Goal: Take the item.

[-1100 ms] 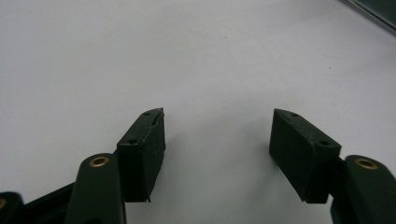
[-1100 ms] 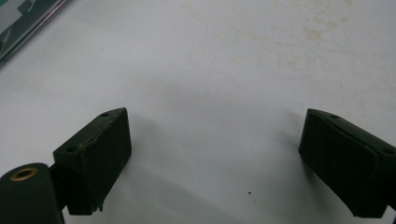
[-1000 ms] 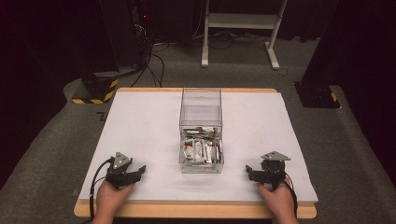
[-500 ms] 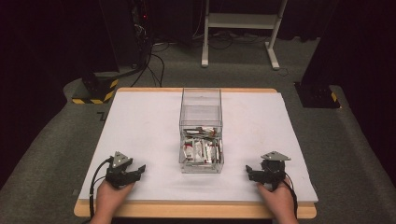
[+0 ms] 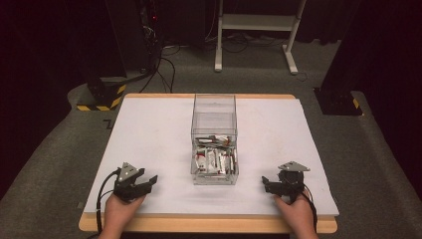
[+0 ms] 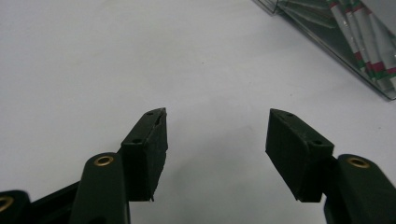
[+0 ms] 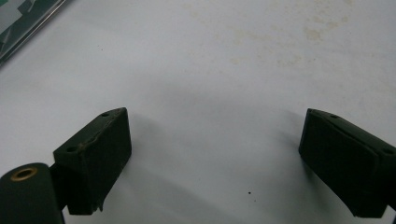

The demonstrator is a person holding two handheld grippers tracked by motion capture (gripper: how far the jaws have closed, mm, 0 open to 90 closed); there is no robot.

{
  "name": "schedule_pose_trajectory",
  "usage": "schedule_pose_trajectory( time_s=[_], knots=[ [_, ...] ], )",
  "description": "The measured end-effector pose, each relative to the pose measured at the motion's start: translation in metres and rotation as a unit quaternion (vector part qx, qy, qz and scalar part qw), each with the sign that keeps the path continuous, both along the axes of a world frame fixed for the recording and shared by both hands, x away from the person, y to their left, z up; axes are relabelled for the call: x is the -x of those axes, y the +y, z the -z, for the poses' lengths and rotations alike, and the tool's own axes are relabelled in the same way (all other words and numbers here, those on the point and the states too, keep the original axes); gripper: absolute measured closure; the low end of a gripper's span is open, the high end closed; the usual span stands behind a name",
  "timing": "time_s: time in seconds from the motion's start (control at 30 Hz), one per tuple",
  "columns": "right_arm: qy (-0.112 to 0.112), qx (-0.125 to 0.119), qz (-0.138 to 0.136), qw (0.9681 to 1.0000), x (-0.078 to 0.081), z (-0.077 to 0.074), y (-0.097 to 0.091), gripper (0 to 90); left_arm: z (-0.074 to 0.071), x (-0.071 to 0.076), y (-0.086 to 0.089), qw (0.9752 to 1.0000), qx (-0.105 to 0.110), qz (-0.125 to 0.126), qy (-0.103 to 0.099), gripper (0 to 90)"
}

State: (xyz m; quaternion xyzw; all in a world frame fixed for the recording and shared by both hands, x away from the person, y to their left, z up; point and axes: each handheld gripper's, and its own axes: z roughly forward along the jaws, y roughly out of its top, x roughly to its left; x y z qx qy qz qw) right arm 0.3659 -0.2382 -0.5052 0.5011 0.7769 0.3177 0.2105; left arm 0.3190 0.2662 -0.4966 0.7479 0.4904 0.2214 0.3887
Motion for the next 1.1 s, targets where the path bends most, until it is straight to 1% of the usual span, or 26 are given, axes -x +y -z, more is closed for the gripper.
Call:
schedule_pose_trajectory(
  time_s=[0.03, 0.13, 0.23, 0.33, 0.5, 0.67, 0.7, 0.87, 1.1],
  knots=[
    [-0.001, 0.000, 0.000, 1.0000, 0.000, 0.000, 0.000, 9.1, -0.001, 0.001, -0.002, 1.0000, 0.004, 0.002, -0.003, 39.0],
    [0.000, 0.000, 0.000, 1.0000, 0.000, 0.000, 0.000, 9.1, -0.003, 0.002, -0.004, 0.9999, -0.001, 0.007, -0.009, 39.0],
    [0.001, -0.001, 0.001, 1.0000, 0.000, 0.000, 0.000, 9.1, -0.004, 0.003, -0.008, 0.9998, 0.001, 0.011, -0.016, 38.7],
    [0.000, -0.001, 0.001, 1.0000, 0.000, 0.000, 0.000, 9.1, -0.005, 0.004, -0.011, 0.9997, 0.007, 0.015, -0.018, 38.7],
    [0.001, -0.002, 0.001, 1.0000, 0.000, 0.000, 0.000, 9.1, -0.008, 0.005, -0.016, 0.9995, 0.003, 0.021, -0.023, 38.8],
    [0.001, -0.001, 0.000, 1.0000, 0.000, 0.000, 0.000, 9.1, -0.011, 0.005, -0.023, 0.9992, 0.005, 0.025, -0.031, 39.3],
    [0.001, -0.001, 0.000, 1.0000, 0.000, 0.000, 0.000, 9.1, -0.013, 0.005, -0.025, 0.9991, 0.002, 0.026, -0.032, 39.4],
    [0.001, -0.001, 0.000, 1.0000, 0.000, 0.000, 0.000, 9.1, -0.020, 0.008, -0.030, 0.9986, 0.006, 0.028, -0.044, 39.8],
    [0.000, -0.002, 0.000, 1.0000, 0.000, 0.000, 0.000, 9.1, -0.028, 0.011, -0.039, 0.9980, -0.001, 0.033, -0.055, 40.0]
  ],
)
